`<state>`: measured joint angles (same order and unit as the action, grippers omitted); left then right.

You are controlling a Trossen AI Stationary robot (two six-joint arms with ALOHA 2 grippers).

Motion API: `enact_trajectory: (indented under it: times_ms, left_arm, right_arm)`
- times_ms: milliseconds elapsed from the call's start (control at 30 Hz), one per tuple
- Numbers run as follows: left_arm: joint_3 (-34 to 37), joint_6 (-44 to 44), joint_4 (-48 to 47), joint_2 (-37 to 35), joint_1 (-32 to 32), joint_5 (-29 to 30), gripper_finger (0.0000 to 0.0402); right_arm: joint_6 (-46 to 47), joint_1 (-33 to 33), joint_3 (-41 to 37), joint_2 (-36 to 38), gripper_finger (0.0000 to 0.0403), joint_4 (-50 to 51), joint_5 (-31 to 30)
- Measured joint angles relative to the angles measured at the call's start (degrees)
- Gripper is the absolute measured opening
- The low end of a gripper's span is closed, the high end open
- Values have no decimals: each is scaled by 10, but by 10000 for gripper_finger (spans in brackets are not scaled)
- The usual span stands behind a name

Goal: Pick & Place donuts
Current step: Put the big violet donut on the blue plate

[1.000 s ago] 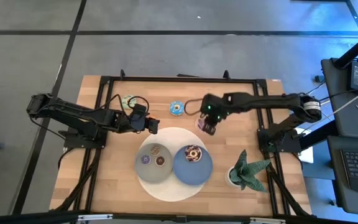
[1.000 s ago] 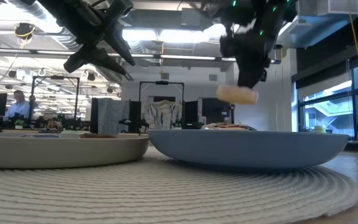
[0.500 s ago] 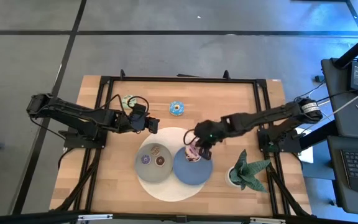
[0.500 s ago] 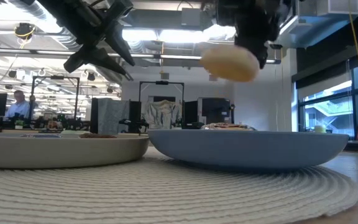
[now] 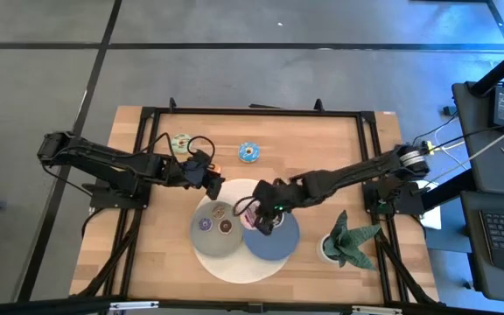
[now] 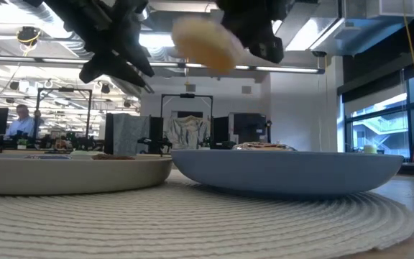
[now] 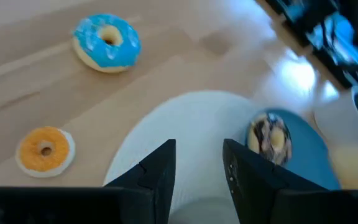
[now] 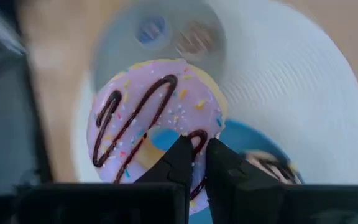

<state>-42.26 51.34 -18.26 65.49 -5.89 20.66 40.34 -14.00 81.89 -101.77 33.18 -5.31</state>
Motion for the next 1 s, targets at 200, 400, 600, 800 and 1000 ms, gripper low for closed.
enact_trajectory:
  times_ms: [200,400,600,800,1000]
  left_arm:
    - [0,-31,0,0,0,-34,128]
    - [0,-31,0,0,0,-34,128]
    - [0,-31,0,0,0,-34,129]
    - [0,-31,0,0,0,-38,128]
    - [0,-31,0,0,0,-38,129]
  right_arm:
    - [34,-13,89,-92,33,118,-2]
    - [58,-16,111,-146,34,121,-1]
    - [61,-16,111,-164,34,122,-2]
    - [63,-21,111,-179,35,138,9]
    - [74,-23,111,-182,35,153,9]
